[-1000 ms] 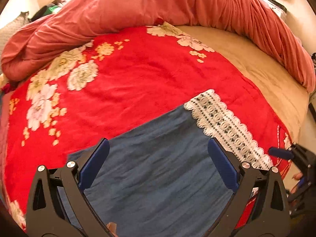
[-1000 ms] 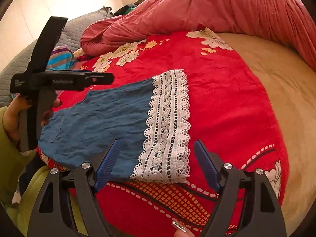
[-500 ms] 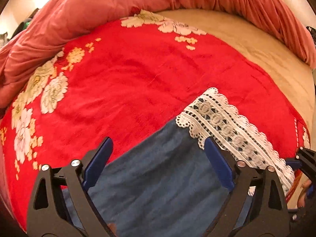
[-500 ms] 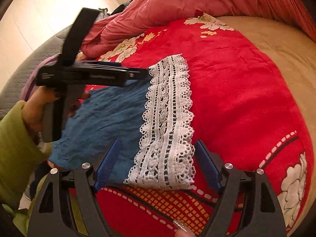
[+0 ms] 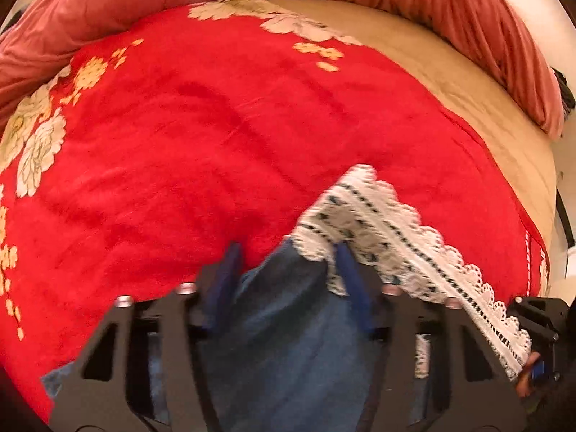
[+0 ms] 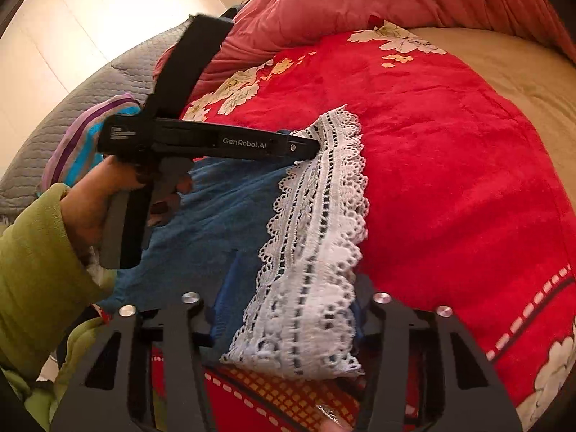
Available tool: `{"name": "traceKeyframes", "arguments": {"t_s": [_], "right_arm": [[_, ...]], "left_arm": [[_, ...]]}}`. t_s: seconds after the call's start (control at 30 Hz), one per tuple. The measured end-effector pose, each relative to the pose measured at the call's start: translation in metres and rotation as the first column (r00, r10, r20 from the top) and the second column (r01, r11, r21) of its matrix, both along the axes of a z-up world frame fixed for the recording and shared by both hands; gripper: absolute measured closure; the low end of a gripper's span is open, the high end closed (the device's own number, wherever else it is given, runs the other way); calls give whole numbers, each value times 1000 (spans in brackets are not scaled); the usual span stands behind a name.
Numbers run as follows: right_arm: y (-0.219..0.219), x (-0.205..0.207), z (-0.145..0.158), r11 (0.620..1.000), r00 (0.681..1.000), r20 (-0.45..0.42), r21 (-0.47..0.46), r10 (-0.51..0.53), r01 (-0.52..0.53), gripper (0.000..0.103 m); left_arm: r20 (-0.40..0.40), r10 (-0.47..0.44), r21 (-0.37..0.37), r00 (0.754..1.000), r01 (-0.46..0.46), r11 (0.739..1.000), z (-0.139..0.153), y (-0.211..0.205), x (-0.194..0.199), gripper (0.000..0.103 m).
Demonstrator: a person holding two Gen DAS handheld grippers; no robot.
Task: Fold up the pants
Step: 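Grasp the lace hem with the right tool while the left tool grasps the denim leg, then lift the lace hem with both tools and fold it over toward the waistband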
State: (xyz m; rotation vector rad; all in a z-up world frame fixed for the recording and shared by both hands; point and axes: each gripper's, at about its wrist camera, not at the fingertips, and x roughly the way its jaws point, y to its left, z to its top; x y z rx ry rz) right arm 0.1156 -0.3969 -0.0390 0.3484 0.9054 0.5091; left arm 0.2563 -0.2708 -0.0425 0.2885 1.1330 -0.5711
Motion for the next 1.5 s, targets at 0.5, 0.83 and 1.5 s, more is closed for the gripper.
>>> {"name": "traceKeyframes", "arguments": {"t_s": [0.5,0.83,1.5], "right_arm": [[27,-3,35,997,995,70,-10,71,-71,83],[92,-6,74,973,965,137,-85,224,-214,83],[263,-37,37,789,858,-7,-389,514,-476,78]], "left_arm": [[53,25,-213,998,-13,977,40,32,-13,97],[90,132,-358,987,-91,929,74,106,-32,97],[65,563,-523,824,-452,723,56,315,-89,80]]}}
